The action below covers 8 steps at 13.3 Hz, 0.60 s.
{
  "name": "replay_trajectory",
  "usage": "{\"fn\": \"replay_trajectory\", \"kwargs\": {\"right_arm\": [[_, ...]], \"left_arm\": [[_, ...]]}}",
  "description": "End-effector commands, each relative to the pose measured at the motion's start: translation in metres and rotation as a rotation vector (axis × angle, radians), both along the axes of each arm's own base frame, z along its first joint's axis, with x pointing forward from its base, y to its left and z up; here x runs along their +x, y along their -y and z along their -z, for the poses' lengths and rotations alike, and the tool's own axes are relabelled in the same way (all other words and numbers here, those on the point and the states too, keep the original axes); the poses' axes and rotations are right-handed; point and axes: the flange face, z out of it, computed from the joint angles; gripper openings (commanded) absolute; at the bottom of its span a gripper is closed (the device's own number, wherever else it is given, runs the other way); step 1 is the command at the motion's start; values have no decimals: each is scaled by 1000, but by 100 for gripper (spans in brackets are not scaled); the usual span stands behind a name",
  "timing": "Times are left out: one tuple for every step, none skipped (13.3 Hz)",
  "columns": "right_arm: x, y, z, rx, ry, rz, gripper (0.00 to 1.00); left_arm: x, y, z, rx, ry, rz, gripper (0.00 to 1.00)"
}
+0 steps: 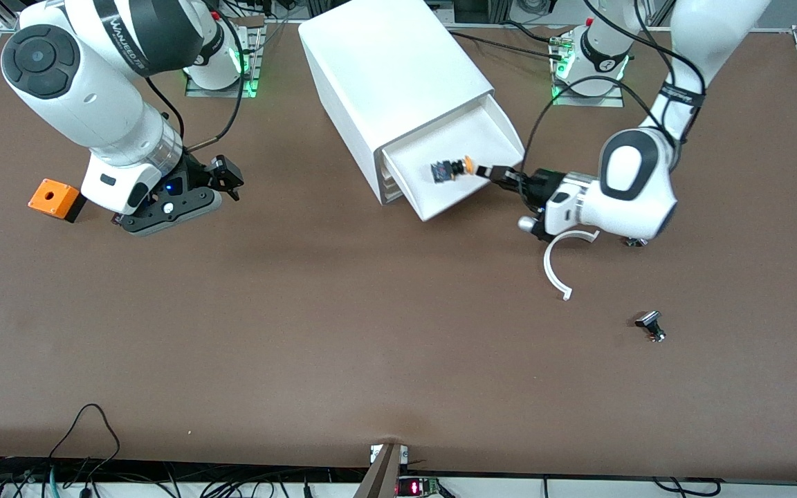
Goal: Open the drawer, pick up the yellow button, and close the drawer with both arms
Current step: 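Pull the cabinet drawer open with the left gripper while the right gripper approaches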
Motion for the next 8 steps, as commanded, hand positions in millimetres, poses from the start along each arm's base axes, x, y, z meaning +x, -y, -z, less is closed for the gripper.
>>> {"fn": "replay_trajectory", "kwargs": {"right_arm": [[-3,-14,7,-17,-15,-30,100],[-5,-19,11,-17,-23,-41,100],[-7,-24,11,-19,-22,-50,100],[-7,-26,11,-18,-22,-52,100],[-8,-26,11,-18,-22,-53,100],[-7,-25,11,-18,-21,-64,100],[-6,-25,10,-16,-17,-67,100],[-7,-26,8,-14,-18,-66,100]], "left_arm": [[8,-2,11,95,42,-38,0],[11,-5,9,94,44,-48,0],[13,-6,5,87,60,-45,93],[16,-9,-1,84,79,-46,100],[17,-11,-7,85,91,-53,100],[19,-11,-13,85,108,-61,100],[23,-13,-28,104,147,-73,100],[29,-17,-46,134,210,-65,100]]}}
